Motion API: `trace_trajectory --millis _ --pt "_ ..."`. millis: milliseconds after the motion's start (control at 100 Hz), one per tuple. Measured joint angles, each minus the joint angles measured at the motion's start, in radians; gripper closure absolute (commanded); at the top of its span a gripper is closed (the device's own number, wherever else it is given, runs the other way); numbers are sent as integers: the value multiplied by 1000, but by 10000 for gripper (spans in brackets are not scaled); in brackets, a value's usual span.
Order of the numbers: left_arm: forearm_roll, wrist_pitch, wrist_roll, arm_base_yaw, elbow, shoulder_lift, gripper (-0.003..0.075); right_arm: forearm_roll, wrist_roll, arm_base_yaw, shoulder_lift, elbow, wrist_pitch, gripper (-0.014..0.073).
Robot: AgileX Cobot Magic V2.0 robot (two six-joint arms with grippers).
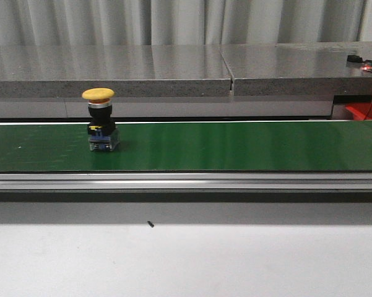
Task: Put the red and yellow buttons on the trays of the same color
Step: 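Set the second yellow button on the belt, open and raise left gripper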
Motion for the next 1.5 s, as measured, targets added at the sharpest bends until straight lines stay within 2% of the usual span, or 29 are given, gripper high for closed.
trace_trajectory --millis 110,240,510,700,1010,1100,1170,1390,1500 --pt "-2 0 2 -5 2 -48 83 0 0 0 0 0 0 701" --pt "-2 0 26 -27 2 -153 83 0 0 0 0 0 0 701" --pt "-4 0 51 -154 46 -447 83 0 0 0 0 0 0 701" --pt "-4 0 51 -214 193 -700 84 0 0 0 0 0 0 701" --pt "-4 10 52 -216 500 -1113 94 0 0 0 0 0 0 701" --pt "-4 12 52 -216 574 -1214 163 0 0 0 0 0 0 701" --pt "-8 15 52 -216 621 -1276 271 0 0 0 0 0 0 701" --pt "-37 20 52 -216 693 -1375 744 9 0 0 0 0 -4 701" --pt "-40 20 52 -216 705 -1377 741 20 0 0 0 0 -25 701"
